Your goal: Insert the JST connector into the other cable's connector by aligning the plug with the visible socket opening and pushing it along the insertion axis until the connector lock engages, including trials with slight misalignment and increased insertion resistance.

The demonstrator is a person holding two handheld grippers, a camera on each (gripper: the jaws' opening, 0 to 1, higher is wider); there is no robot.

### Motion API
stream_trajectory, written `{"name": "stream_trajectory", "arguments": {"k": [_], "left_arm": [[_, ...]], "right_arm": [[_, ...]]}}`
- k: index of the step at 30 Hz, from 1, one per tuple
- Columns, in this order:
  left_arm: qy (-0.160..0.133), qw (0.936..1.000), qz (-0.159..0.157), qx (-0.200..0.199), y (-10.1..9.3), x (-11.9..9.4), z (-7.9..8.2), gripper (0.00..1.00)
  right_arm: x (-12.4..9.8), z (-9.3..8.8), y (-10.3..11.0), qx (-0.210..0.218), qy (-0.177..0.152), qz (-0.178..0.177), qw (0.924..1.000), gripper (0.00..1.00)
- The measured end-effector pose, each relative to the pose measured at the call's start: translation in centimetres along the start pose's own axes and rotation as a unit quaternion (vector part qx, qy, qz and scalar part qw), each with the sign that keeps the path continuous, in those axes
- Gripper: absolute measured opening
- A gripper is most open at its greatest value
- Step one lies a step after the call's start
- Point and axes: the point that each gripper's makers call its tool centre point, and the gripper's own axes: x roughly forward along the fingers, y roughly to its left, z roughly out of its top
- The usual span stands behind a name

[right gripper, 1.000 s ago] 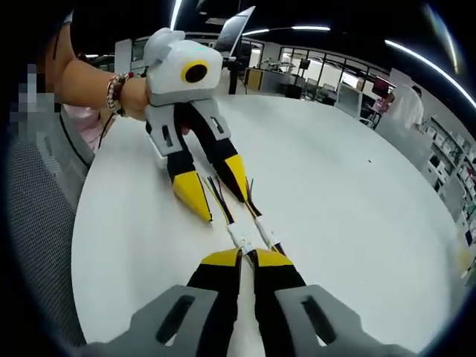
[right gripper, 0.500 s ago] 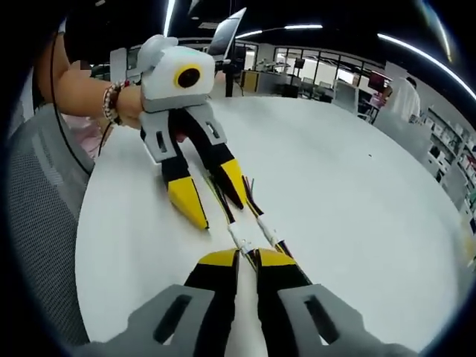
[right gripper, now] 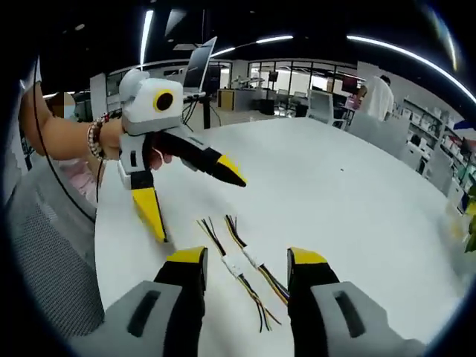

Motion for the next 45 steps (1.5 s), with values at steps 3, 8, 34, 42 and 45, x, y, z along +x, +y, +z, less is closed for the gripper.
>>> {"name": "stream_trajectory", "arguments": {"k": [3, 8, 34, 42, 45], "left_arm": [[-0.019, 0.9998, 0.006, -0.005, -0.7, -1.1, 1.5, 0.87], [-0.036, 0.9989, 0.029, -0.007, -1.6, -2.8, 3.0, 0.95], [-0.084, 0.9713, 0.21, -0.073, -4.5, -15.0, 0.9, 0.99], [-0.012, 0.9745, 0.215, -0.062, -6.4, -15.6, -3.1, 0.99], [-0.013, 0.9744, 0.214, -0.067, -6.9, -15.8, -3.7, 0.99]], "right_arm": [[-1.5, 0.8, 0.0, 0.012, -0.018, -0.015, 0.9997, 0.44], [-3.5, 0.8, 0.0, 0.036, -0.028, -0.041, 0.9981, 0.52], [-15.6, -3.8, 1.8, 0.077, -0.03, -0.161, 0.9835, 0.55], [-16.0, -7.3, 3.7, 0.112, -0.01, -0.161, 0.9805, 0.55], [-15.6, -8.4, 4.2, 0.117, 0.002, -0.16, 0.9802, 0.55]]}}
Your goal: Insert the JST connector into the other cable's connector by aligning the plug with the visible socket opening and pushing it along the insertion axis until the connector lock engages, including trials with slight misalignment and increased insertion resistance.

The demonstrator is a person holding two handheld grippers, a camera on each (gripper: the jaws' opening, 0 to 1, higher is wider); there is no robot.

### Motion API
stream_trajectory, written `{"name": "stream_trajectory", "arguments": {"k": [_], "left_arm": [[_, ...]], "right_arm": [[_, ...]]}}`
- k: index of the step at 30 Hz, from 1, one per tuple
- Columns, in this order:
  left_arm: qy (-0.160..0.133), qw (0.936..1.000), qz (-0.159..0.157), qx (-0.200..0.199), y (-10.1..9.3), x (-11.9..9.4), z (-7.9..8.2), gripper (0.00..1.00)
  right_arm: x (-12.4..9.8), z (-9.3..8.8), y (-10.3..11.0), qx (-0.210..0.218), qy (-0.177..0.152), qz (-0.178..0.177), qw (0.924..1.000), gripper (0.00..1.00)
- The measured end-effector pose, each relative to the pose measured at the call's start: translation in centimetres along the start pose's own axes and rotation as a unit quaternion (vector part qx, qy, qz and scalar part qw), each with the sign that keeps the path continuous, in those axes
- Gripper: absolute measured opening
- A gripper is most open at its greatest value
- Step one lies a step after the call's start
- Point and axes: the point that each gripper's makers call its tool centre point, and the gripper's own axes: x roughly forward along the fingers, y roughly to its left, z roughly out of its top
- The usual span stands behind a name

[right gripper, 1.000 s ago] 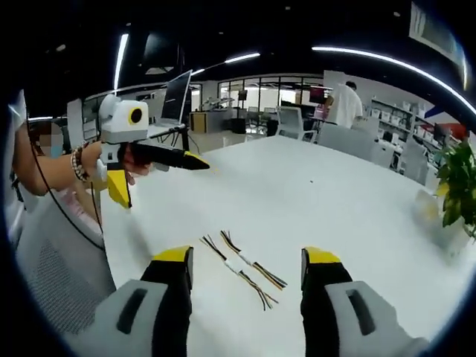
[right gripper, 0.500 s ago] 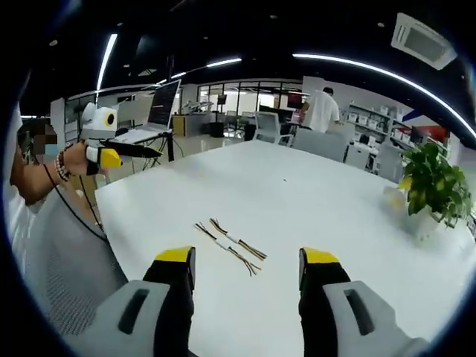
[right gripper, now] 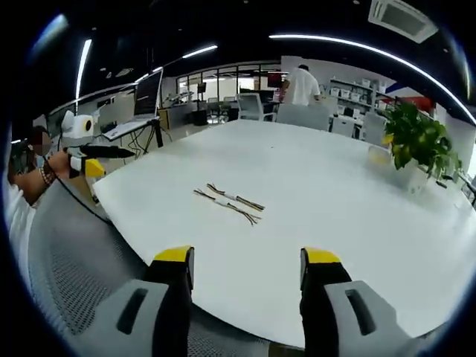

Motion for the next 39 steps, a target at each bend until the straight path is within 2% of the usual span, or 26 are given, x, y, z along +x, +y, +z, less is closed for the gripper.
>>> {"name": "stream_trajectory", "arguments": {"k": [7, 12, 20, 24, 26, 29, 31, 34, 39], "left_arm": [[0.014, 0.9997, 0.004, -0.018, -0.4, -0.5, -2.1, 0.98], [-0.004, 0.9993, 0.002, -0.037, -0.7, -1.2, -2.1, 0.98], [-0.003, 0.9981, 0.003, -0.062, -0.9, -1.3, -2.9, 0.98], [-0.024, 0.9958, -0.006, -0.088, -1.0, -1.3, -2.8, 0.97], [-0.05, 0.9903, -0.015, -0.129, -1.1, -1.3, -2.2, 0.97], [-0.078, 0.9828, -0.014, -0.167, -0.6, -1.6, -1.7, 0.98], [-0.08, 0.9818, -0.012, -0.172, -0.3, -1.7, -1.9, 0.98], [-0.098, 0.9787, -0.007, -0.18, 0.2, -1.9, -1.4, 0.99], [-0.102, 0.9794, -0.018, -0.173, -0.3, -1.8, -1.2, 0.99]], "right_arm": [[0.2, -1.0, 0.7, -0.012, 0.012, 0.013, 0.9998, 0.56], [0.4, -1.3, 0.7, -0.005, 0.013, 0.019, 0.9997, 0.55], [0.6, -1.5, 0.9, -0.003, 0.017, 0.023, 0.9996, 0.53], [0.6, -1.4, 0.8, 0.009, 0.007, 0.019, 0.9997, 0.55], [0.6, -1.3, 0.7, 0.01, 0.003, 0.016, 0.9998, 0.54], [0.6, -1.2, 0.7, 0.015, -0.001, 0.013, 0.9998, 0.54], [0.6, -1.2, 0.5, 0.015, -0.001, 0.006, 0.9999, 0.53], [0.8, -1.5, 0.2, -0.002, 0.014, -0.017, 0.9998, 0.49], [0.8, -1.6, 0.0, 0.0, 0.014, -0.022, 0.9997, 0.48]]}}
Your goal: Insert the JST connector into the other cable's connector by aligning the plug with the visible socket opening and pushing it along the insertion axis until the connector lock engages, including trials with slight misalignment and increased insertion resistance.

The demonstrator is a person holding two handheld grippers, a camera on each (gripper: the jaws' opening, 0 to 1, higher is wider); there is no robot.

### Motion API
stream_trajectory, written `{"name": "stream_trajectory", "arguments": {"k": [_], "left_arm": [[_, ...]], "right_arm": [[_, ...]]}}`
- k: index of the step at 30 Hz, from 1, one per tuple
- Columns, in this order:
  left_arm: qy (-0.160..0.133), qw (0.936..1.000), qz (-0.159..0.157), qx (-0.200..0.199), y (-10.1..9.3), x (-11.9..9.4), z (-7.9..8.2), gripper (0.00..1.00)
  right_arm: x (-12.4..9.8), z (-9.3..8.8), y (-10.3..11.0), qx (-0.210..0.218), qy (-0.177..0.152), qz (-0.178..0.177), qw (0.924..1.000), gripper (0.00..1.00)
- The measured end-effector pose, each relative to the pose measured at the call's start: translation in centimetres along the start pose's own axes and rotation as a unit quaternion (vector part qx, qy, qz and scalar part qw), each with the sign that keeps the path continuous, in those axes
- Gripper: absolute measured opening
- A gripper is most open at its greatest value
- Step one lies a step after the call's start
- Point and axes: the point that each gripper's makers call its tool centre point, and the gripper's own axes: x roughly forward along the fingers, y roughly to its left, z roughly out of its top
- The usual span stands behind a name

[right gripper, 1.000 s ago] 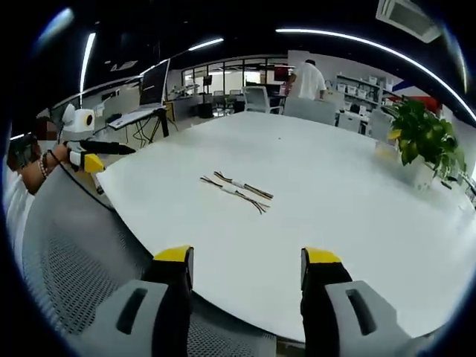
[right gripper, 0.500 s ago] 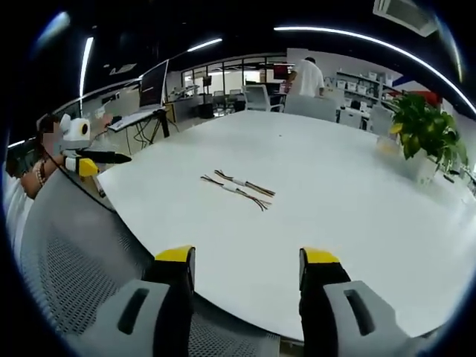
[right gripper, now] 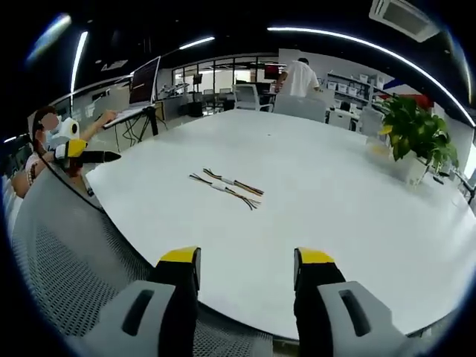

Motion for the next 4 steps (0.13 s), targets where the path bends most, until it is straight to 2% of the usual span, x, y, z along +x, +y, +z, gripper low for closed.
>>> {"name": "stream_trajectory", "arguments": {"k": [4], "left_arm": [[0.002, 1.0, -0.001, -0.006, -0.07, 0.12, -0.03, 0.99]], "right_arm": [[0.02, -0.23, -0.06, -0.001, 0.008, -0.002, 1.0, 0.5]]}}
